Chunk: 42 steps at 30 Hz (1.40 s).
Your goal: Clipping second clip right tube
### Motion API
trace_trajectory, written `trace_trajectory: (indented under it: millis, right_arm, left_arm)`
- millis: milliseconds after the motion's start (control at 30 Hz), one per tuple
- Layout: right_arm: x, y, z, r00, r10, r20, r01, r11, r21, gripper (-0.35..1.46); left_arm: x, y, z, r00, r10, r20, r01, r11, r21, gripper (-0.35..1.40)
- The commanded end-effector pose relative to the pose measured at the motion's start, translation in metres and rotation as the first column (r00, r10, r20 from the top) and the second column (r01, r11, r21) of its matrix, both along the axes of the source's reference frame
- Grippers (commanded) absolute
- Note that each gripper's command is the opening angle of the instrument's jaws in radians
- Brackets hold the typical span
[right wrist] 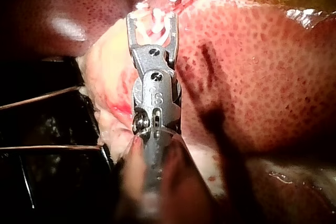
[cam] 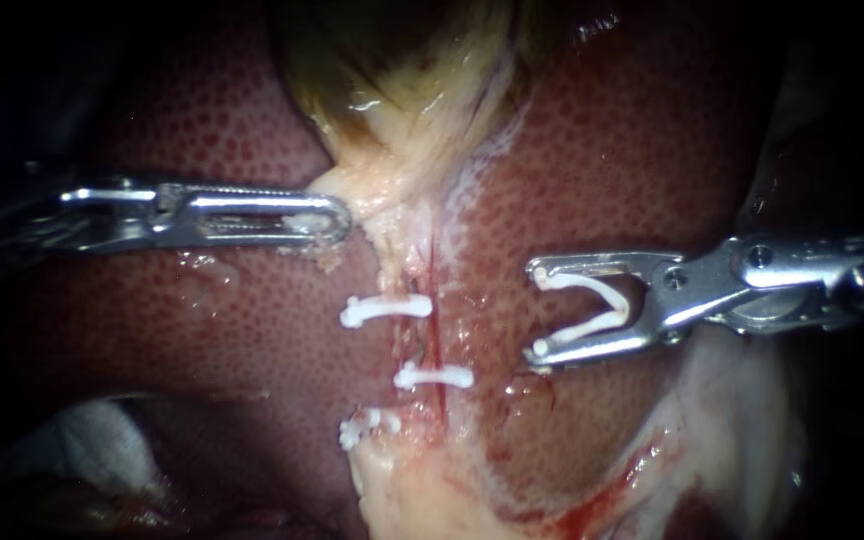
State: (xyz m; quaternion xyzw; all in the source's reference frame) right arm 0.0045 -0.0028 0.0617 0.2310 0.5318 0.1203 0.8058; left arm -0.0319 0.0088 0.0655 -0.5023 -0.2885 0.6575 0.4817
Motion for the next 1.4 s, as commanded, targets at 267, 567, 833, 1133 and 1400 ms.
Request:
trace_trajectory:
  millis: [267, 567, 833, 1133, 1400]
  right_arm:
    - [0.0001, 0.0, 0.0, 1.0, 0.001, 0.001, -0.001, 1.0, 0.0, 0.5]
    - [0.0017, -0.0007, 0.0013, 1.0, 0.005, 0.003, -0.005, 1.0, 0.017, 0.5]
    - [0.0062, -0.003, 0.0074, 0.9999, 0.008, 0.01, -0.009, 0.995, 0.1, 0.5]
    - [0.0104, -0.0039, 0.0127, 0.9985, 0.004, 0.054, -0.012, 0.988, 0.152, 0.5]
    - [0.0118, -0.0047, 0.0147, 0.998, 0.004, 0.063, -0.018, 0.977, 0.213, 0.49]
  left_arm:
    - [0.0019, 0.0009, -0.0041, 0.999, -0.034, 0.028, 0.036, 0.997, -0.075, -0.35]
    - [0.0017, 0.0004, -0.0044, 0.9989, -0.039, 0.027, 0.041, 0.996, -0.077, -0.35]
    - [0.0015, 0.0002, -0.0044, 0.9988, -0.041, 0.026, 0.043, 0.996, -0.079, -0.35]
    - [0.0013, -0.0001, -0.0045, 0.9987, -0.045, 0.022, 0.047, 0.996, -0.08, -0.35]
    - [0.001, -0.0003, -0.0045, 0.9988, -0.043, 0.024, 0.045, 0.996, -0.081, -0.35]
